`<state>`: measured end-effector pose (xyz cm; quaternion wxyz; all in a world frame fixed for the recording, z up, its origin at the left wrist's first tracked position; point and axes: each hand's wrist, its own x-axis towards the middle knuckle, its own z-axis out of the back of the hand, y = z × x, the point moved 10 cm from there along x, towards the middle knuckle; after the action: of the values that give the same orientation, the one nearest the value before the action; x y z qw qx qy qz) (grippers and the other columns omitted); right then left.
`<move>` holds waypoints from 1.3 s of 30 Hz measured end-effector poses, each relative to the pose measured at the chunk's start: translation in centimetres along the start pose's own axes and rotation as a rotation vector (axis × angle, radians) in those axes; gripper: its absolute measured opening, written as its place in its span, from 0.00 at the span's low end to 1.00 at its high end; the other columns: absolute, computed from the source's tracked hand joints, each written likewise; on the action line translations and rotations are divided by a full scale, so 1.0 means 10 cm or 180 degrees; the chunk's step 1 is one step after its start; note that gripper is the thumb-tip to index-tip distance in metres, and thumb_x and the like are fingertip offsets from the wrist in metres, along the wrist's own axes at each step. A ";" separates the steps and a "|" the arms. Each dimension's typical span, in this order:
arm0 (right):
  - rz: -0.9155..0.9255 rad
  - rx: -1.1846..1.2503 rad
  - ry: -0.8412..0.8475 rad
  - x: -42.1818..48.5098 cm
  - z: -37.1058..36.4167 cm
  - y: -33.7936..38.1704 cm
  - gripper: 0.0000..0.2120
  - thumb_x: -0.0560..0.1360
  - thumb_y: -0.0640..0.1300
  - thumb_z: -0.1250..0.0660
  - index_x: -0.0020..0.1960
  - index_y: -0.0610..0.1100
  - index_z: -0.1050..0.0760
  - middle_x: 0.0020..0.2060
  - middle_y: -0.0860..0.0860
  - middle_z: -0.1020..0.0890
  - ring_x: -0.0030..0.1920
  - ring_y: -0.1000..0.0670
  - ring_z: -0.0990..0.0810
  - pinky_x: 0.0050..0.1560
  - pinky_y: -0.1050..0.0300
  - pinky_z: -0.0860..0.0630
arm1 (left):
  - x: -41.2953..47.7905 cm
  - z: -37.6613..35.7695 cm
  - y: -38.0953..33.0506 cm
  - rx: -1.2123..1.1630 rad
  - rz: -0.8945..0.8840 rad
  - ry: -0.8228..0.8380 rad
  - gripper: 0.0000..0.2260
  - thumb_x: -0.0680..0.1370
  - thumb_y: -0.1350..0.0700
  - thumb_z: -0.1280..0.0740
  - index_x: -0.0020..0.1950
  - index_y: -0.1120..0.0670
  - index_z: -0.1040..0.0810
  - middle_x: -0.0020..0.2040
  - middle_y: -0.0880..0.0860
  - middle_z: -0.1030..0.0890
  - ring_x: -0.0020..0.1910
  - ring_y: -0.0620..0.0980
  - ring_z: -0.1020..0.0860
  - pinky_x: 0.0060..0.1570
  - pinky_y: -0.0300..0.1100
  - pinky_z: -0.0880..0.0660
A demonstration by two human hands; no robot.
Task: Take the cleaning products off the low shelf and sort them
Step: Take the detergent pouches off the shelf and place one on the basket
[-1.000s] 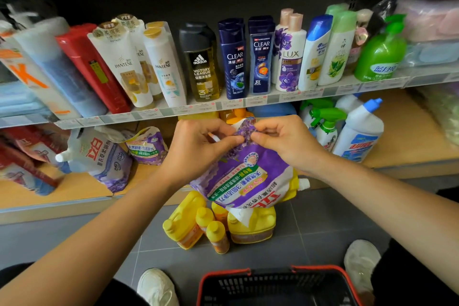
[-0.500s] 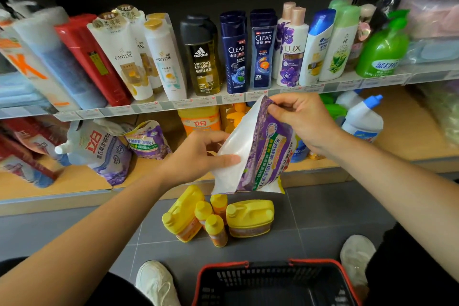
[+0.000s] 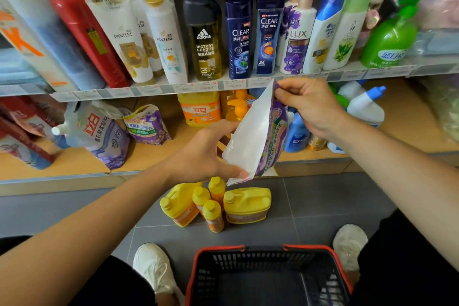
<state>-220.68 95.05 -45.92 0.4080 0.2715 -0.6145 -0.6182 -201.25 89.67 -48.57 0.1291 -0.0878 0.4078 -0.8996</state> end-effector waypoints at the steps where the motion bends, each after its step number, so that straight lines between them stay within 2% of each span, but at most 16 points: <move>1: 0.0004 -0.0012 0.0000 0.00 0.00 0.00 0.11 0.78 0.31 0.33 0.57 0.42 0.18 0.44 0.52 0.13 0.46 0.53 0.15 0.49 0.61 0.20 | 0.00 0.00 -0.01 -0.0002 -0.0020 -0.0027 0.37 0.70 0.50 0.19 0.74 0.43 0.33 0.64 0.41 0.26 0.58 0.39 0.27 0.51 0.38 0.21; 5: 0.0010 -0.0058 0.0013 -0.02 0.00 0.03 0.11 0.78 0.31 0.34 0.57 0.41 0.19 0.43 0.53 0.13 0.44 0.54 0.15 0.48 0.62 0.20 | -0.01 0.02 -0.02 -0.0187 -0.0098 -0.0095 0.30 0.72 0.50 0.22 0.71 0.45 0.28 0.63 0.44 0.22 0.55 0.44 0.23 0.45 0.38 0.21; 7: 0.0028 -0.0049 0.0051 -0.04 -0.02 0.05 0.11 0.78 0.31 0.34 0.56 0.42 0.19 0.42 0.53 0.13 0.44 0.54 0.15 0.47 0.62 0.19 | 0.00 0.09 0.01 -0.0528 -0.0084 -0.0262 0.22 0.74 0.53 0.24 0.67 0.48 0.22 0.57 0.45 0.18 0.47 0.46 0.21 0.42 0.39 0.21; 9: 0.0056 -0.0031 0.0066 -0.07 -0.04 0.08 0.12 0.78 0.30 0.34 0.57 0.41 0.19 0.42 0.53 0.13 0.43 0.55 0.15 0.46 0.63 0.19 | 0.01 0.16 0.06 -0.0693 -0.0039 -0.0393 0.16 0.75 0.55 0.25 0.62 0.45 0.20 0.53 0.45 0.16 0.45 0.44 0.20 0.42 0.42 0.20; 12: 0.0074 -0.0144 0.0075 -0.11 -0.08 0.11 0.10 0.78 0.31 0.33 0.56 0.40 0.18 0.40 0.54 0.13 0.41 0.56 0.16 0.44 0.63 0.20 | 0.02 0.21 0.17 -0.0676 0.0085 -0.0615 0.08 0.76 0.52 0.26 0.54 0.44 0.18 0.48 0.45 0.15 0.42 0.45 0.21 0.42 0.45 0.23; 14: 0.0080 -0.0239 0.0067 -0.14 -0.10 0.12 0.09 0.78 0.32 0.32 0.53 0.42 0.18 0.39 0.54 0.13 0.40 0.57 0.16 0.43 0.63 0.19 | 0.01 0.26 0.24 -0.0638 0.0197 -0.0844 0.05 0.77 0.50 0.27 0.52 0.46 0.17 0.45 0.46 0.16 0.41 0.47 0.22 0.40 0.47 0.24; 16: 0.0071 -0.0259 -0.0007 -0.14 -0.08 0.13 0.08 0.78 0.32 0.32 0.54 0.41 0.18 0.40 0.51 0.14 0.40 0.57 0.16 0.43 0.61 0.18 | -0.01 0.29 0.29 -0.0629 0.0262 -0.0954 0.11 0.79 0.46 0.31 0.60 0.45 0.18 0.50 0.43 0.17 0.46 0.44 0.22 0.43 0.42 0.24; 18: 0.0088 -0.0304 -0.0121 -0.14 -0.04 0.15 0.08 0.77 0.34 0.31 0.56 0.40 0.19 0.44 0.46 0.14 0.41 0.55 0.16 0.46 0.60 0.17 | -0.02 0.29 0.28 -0.0735 0.0237 -0.0885 0.19 0.81 0.42 0.36 0.71 0.43 0.25 0.62 0.41 0.20 0.58 0.44 0.22 0.54 0.44 0.23; 20: 0.0144 -0.0419 -0.0218 -0.14 -0.02 0.18 0.08 0.77 0.35 0.29 0.55 0.42 0.18 0.44 0.45 0.14 0.42 0.54 0.16 0.48 0.59 0.17 | -0.05 0.27 0.21 -0.0680 0.0084 -0.0772 0.24 0.79 0.39 0.35 0.75 0.42 0.30 0.69 0.41 0.24 0.67 0.47 0.25 0.61 0.49 0.24; 22: 0.0194 -0.0559 -0.0249 -0.15 -0.02 0.21 0.08 0.76 0.36 0.28 0.53 0.45 0.18 0.42 0.49 0.14 0.42 0.55 0.16 0.49 0.59 0.18 | -0.08 0.23 0.16 -0.0453 -0.0021 -0.0729 0.28 0.77 0.39 0.32 0.76 0.42 0.31 0.70 0.39 0.26 0.70 0.44 0.28 0.63 0.49 0.25; 26: 0.0200 -0.0588 -0.0191 -0.17 -0.05 0.25 0.11 0.76 0.36 0.27 0.45 0.52 0.18 0.35 0.59 0.14 0.39 0.59 0.15 0.41 0.65 0.20 | -0.10 0.25 0.17 0.0038 0.0079 -0.0910 0.33 0.72 0.36 0.28 0.75 0.38 0.32 0.68 0.35 0.25 0.67 0.38 0.27 0.61 0.46 0.23; 30: 0.0140 -0.0437 -0.0270 -0.21 -0.04 0.26 0.11 0.75 0.36 0.26 0.43 0.53 0.19 0.34 0.59 0.14 0.38 0.59 0.15 0.39 0.67 0.20 | -0.06 0.21 0.37 -0.0307 0.0501 -0.0675 0.32 0.71 0.34 0.28 0.73 0.42 0.30 0.63 0.41 0.21 0.63 0.42 0.22 0.59 0.53 0.21; 33: -0.0001 -0.0205 -0.0381 -0.22 -0.01 0.24 0.10 0.75 0.35 0.27 0.43 0.50 0.18 0.32 0.57 0.14 0.36 0.58 0.15 0.38 0.65 0.20 | -0.04 0.29 0.47 -0.0671 0.0653 -0.0789 0.35 0.69 0.38 0.24 0.73 0.46 0.28 0.63 0.47 0.20 0.63 0.47 0.21 0.58 0.54 0.19; 35: -0.0205 0.0126 -0.0487 -0.23 0.02 0.19 0.09 0.75 0.33 0.28 0.43 0.47 0.18 0.31 0.55 0.15 0.34 0.58 0.16 0.37 0.64 0.20 | -0.02 0.35 0.52 -0.0911 0.0663 -0.0830 0.35 0.68 0.41 0.22 0.72 0.48 0.27 0.61 0.51 0.19 0.62 0.50 0.20 0.55 0.51 0.18; 37: -0.0441 0.0463 -0.0601 -0.24 0.05 0.13 0.08 0.76 0.33 0.29 0.42 0.45 0.18 0.31 0.52 0.15 0.33 0.55 0.16 0.36 0.62 0.20 | -0.02 0.35 0.61 -0.1214 0.0708 -0.0757 0.29 0.70 0.47 0.20 0.68 0.52 0.24 0.59 0.52 0.17 0.60 0.51 0.19 0.54 0.45 0.19; 39: -0.0655 0.0711 -0.0730 -0.26 0.09 0.08 0.06 0.76 0.34 0.29 0.44 0.44 0.18 0.33 0.50 0.15 0.35 0.53 0.16 0.37 0.61 0.19 | -0.02 0.32 0.71 -0.1471 0.0816 -0.0778 0.22 0.72 0.54 0.24 0.64 0.57 0.22 0.57 0.57 0.16 0.57 0.52 0.17 0.53 0.44 0.19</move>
<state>-220.01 97.79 -45.47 0.2372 0.3043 -0.6908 -0.6115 -199.04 82.92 -51.86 0.2665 -0.1703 0.5911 -0.7420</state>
